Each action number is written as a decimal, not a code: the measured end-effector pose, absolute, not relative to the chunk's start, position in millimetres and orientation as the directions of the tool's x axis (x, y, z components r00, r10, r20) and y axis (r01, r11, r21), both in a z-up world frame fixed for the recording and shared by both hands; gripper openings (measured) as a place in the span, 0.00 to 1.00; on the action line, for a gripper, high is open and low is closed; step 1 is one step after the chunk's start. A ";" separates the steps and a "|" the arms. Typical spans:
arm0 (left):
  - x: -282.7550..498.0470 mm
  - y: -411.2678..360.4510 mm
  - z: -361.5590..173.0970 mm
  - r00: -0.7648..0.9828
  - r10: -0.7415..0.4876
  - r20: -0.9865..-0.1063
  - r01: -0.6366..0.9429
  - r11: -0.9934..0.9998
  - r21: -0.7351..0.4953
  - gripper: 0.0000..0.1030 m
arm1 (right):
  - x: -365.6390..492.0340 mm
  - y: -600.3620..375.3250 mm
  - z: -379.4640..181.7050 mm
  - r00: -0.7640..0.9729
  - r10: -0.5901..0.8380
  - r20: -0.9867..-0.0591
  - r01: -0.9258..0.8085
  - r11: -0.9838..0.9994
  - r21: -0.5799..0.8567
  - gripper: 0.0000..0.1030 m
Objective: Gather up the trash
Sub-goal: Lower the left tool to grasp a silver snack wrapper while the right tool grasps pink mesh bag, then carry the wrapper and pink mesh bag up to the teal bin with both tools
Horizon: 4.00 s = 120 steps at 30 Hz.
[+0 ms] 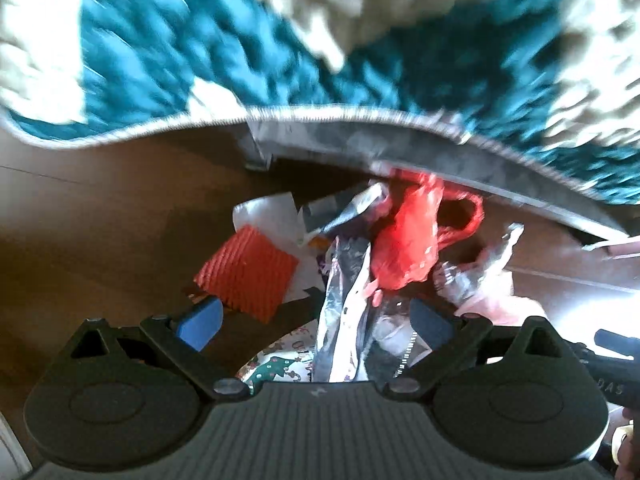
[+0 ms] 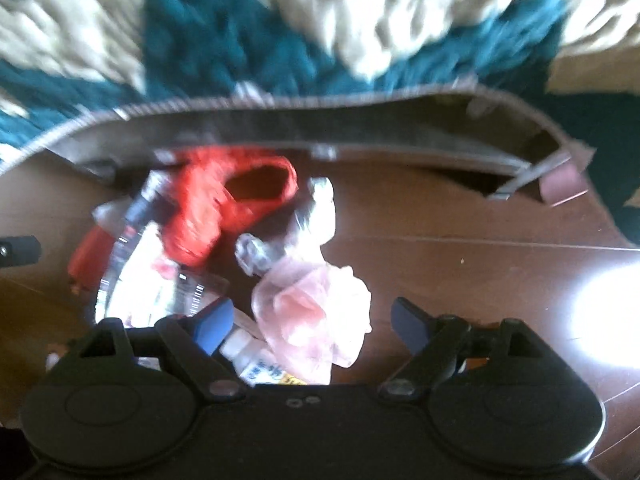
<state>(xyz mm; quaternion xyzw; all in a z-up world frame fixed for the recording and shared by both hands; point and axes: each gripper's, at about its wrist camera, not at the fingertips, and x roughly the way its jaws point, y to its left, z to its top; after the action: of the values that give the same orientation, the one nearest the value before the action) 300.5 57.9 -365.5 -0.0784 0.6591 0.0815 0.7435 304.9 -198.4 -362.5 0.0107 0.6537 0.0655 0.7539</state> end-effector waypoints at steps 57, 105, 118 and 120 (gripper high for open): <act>300.4 47.4 -418.8 -0.003 -0.076 -0.997 -0.219 0.973 -0.073 0.04 | 285.6 -173.2 -394.5 0.069 0.034 -0.997 -0.167 0.986 0.022 0.08; 280.0 37.3 189.5 0.872 -0.148 -0.467 0.069 0.981 -0.181 0.05 | 264.7 -154.5 210.3 0.900 0.277 -0.337 -0.308 0.950 -0.042 0.07; 388.2 49.6 162.9 0.801 -0.063 -0.595 0.040 0.998 -0.051 0.05 | 373.9 -106.5 188.4 0.809 0.296 -0.508 -0.354 0.935 -0.019 0.07; 396.8 48.8 150.9 0.790 -0.057 -0.611 0.052 0.998 -0.026 0.05 | 384.3 -98.1 178.8 0.792 0.300 -0.532 -0.367 0.930 -0.023 0.07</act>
<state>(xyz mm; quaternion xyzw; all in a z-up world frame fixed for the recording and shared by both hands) 396.8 48.8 150.9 -0.0040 0.3228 -0.0286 0.9460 384.3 -98.1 178.8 -0.0625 0.2698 0.1766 0.9445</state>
